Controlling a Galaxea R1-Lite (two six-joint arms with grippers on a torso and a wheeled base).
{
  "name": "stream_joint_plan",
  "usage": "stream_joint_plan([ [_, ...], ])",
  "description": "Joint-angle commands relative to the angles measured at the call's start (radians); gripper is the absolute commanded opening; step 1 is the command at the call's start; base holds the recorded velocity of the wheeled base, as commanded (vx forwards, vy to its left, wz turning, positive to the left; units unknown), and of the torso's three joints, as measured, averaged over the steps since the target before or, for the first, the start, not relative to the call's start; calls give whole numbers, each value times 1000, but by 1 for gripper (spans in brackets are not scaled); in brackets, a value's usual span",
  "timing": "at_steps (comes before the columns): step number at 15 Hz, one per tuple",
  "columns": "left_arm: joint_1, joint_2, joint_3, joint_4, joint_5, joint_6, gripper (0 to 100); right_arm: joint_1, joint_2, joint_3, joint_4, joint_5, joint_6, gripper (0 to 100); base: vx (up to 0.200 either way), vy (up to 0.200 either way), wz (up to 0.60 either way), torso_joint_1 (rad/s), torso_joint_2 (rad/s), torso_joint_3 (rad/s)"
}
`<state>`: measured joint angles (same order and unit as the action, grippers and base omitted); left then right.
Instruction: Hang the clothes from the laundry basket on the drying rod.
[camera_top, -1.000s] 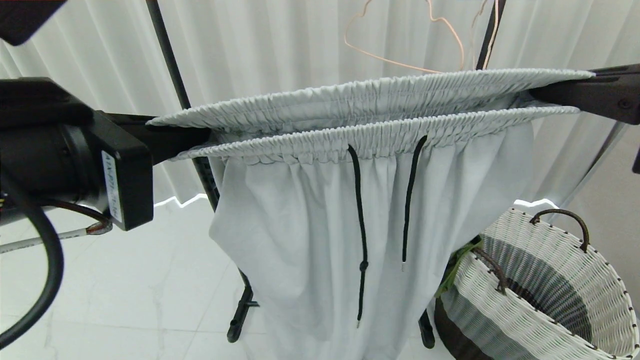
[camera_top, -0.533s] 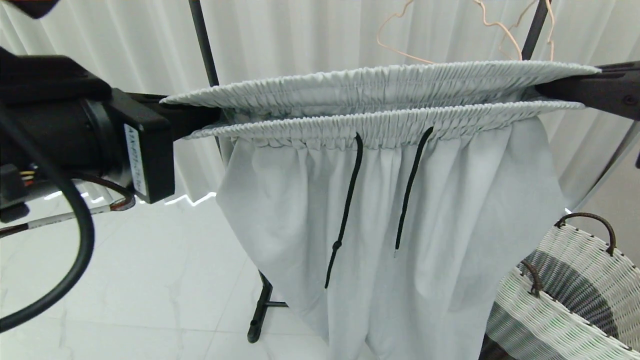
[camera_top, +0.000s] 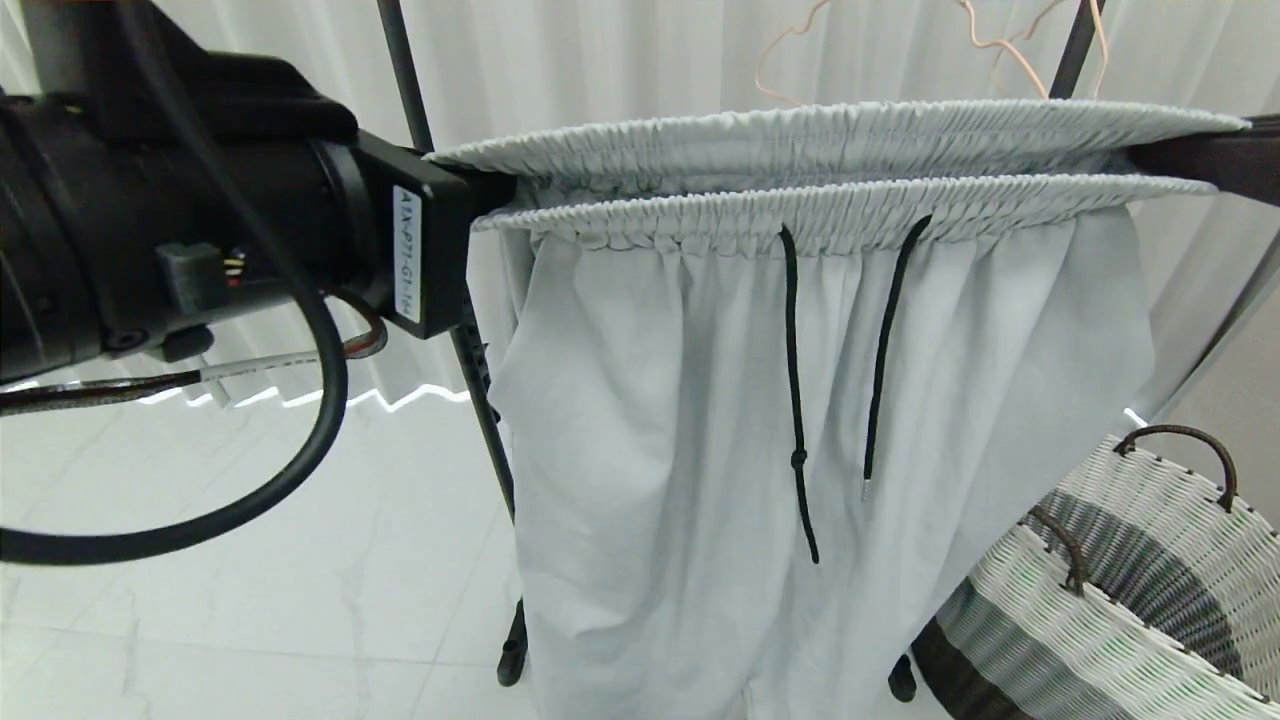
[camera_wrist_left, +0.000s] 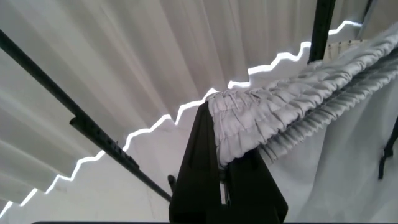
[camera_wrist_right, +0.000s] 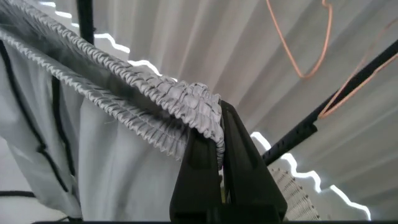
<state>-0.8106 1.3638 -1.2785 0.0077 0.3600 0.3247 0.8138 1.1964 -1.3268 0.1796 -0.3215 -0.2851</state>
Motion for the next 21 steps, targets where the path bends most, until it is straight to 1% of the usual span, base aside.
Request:
stream_joint_plan([
  [1, -1, 93, -58, -34, -1, -1, 0, -33, -37, 37, 1, -1, 0, 0, 0, 0, 0, 0, 0, 0],
  [2, -1, 135, -85, -81, -1, 7, 0, -31, -66, 47, 26, 2, 0, 0, 0, 0, 0, 0, 0, 0],
  [3, 1, 182, -119, -121, 0, 10, 0, -19, -104, 49, 81, 13, 1, 0, 0, 0, 0, 0, 0, 0],
  [4, 1, 225, -154, -135, 0, 8, 0, 21, -141, 49, 138, 28, 3, 0, 0, 0, 0, 0, 0, 0],
  [5, 5, 267, -196, -137, 0, 4, 0, 90, -181, 51, 204, 45, 7, 0, 0, 0, 0, 0, 0, 0],
  [6, 11, 304, -232, -138, 0, -1, 0, 136, -204, 54, 253, 48, 11, 0, 0, 0, 0, 0, 0, 0],
  [8, 13, 340, -280, -138, -3, -6, 0, 188, -207, 75, 271, 50, 34, 0, 0, 0, 0, 0, 0, 0],
  [10, 13, 350, -286, -138, 0, -32, 0, 226, -192, 81, 270, 56, 35, 0, 0, 0, 0, 0, 0, 0],
  [12, 13, 333, -280, -135, 2, -36, 0, 223, -187, 81, 264, 58, 35, 0, 0, 0, 0, 0, 0, 0],
  [13, 13, 311, -278, -121, 7, -39, 0, 206, -185, 78, 262, 50, 35, 0, 0, 0, 0, 0, 0, 0],
  [14, 11, 282, -278, -72, 8, -44, 0, 162, -179, 72, 261, 50, 34, 0, 0, 0, 0, 0, 0, 0],
  [15, 8, 230, -278, 31, 8, -65, 0, 99, -166, 66, 244, 52, 29, 0, 0, 0, 0, 0, 0, 0],
  [16, 5, 175, -274, 146, 8, -96, 0, 56, -147, 61, 213, 50, 27, 0, 0, 0, 0, 0, 0, 0],
  [17, 2, 113, -268, 275, 4, -107, 0, 22, -129, 60, 178, 50, 27, 0, 0, 0, 0, 0, 0, 0],
  [18, 2, 57, -265, 377, 2, -108, 0, -7, -107, 57, 139, 50, 26, 0, 0, 0, 0, 0, 0, 0],
  [19, -2, 9, -259, 448, 2, -110, 0, -27, -86, 55, 93, 50, 26, 0, 0, 0, 0, 0, 0, 0],
  [20, -30, -40, -242, 506, 2, -124, 0, -39, -47, 47, 26, 52, 26, 0, 0, 0, 0, 0, 0, 0],
  [21, -55, -69, -214, 520, 2, -148, 0, -39, -18, 35, -17, 53, 26, 0, 0, 0, 0, 0, 0, 0],
])
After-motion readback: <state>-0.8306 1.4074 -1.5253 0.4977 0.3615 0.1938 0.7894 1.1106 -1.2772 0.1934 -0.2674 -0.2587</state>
